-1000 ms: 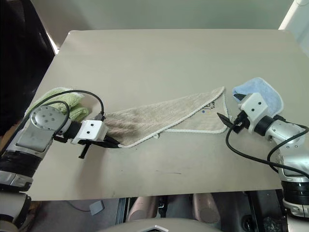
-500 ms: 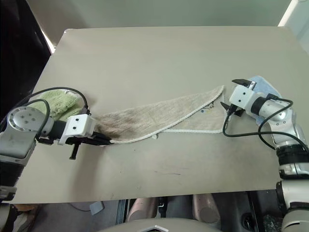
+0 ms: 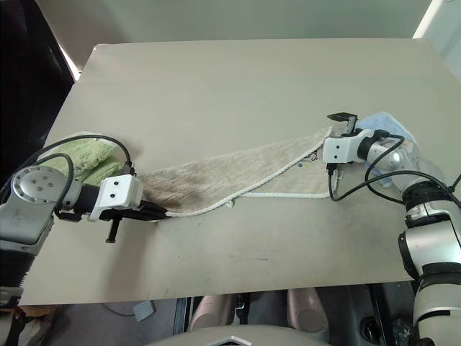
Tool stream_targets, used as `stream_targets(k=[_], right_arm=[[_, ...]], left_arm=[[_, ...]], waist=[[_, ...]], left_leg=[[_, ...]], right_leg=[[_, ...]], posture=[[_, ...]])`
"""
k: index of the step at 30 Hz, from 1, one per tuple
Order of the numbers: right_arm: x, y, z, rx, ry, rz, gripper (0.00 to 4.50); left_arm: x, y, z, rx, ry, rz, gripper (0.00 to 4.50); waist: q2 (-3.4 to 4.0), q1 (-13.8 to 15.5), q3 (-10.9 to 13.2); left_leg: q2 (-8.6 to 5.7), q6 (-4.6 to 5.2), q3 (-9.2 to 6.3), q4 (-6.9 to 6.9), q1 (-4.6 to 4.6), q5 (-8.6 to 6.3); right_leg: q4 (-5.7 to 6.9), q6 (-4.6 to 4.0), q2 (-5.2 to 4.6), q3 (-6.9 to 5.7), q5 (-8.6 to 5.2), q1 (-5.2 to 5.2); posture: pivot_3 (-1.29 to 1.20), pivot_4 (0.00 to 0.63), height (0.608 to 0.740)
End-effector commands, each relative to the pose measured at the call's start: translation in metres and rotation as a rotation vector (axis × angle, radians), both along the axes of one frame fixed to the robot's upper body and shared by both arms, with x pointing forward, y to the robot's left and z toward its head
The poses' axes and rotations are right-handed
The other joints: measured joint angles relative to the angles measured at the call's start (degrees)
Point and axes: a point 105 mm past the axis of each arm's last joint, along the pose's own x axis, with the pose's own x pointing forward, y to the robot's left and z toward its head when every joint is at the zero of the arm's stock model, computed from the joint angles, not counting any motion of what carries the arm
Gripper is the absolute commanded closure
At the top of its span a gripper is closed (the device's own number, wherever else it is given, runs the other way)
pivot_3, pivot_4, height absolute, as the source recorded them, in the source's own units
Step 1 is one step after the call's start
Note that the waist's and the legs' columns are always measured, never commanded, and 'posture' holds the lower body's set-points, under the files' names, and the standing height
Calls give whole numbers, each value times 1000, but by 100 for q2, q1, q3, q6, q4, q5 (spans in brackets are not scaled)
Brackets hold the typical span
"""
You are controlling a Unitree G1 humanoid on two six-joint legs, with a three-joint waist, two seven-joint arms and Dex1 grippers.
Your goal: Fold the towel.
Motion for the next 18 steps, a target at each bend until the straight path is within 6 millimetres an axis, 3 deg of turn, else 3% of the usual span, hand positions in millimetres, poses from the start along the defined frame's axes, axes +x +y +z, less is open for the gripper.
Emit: stream_targets(k=[1, 4, 12, 13, 18], right_arm=[[1, 6, 10, -25, -66, 47, 391], [1, 7, 9, -36, -75, 57, 1271], [-1, 1, 6, -42, -80, 54, 4241], [-1, 0, 7, -40, -84, 50, 4458], [-2, -8, 15, 0, -123, 28, 4458]], left_arm=[[1, -1, 12, -9, -48, 0, 4500], [1, -1, 10, -12, -46, 3, 4500], [0, -1, 8, -16, -43, 3, 4500], [1, -1, 8, -16, -44, 4, 4500], [10, 3, 15, -21, -93, 36, 4500]], waist=[[0, 0, 0], [0, 0, 0], [0, 0, 0], [0, 0, 0], [0, 3, 0]], left_leg=[[0, 0, 0, 0, 0, 0], [0, -1, 1, 0, 0, -2], [1, -3, 1, -1, -1, -4], [1, -3, 1, -1, -1, -4], [0, -3, 1, -1, -1, -4]], right_leg=[[0, 0, 0, 0, 0, 0], [0, 0, -1, -1, 0, 0], [0, -1, -1, -1, -1, 0], [0, -1, -1, -1, -1, 0], [-1, -1, -2, -1, -1, 0]], posture=[[0, 150, 736], [0, 150, 736], [0, 150, 736], [0, 150, 736], [0, 150, 736]])
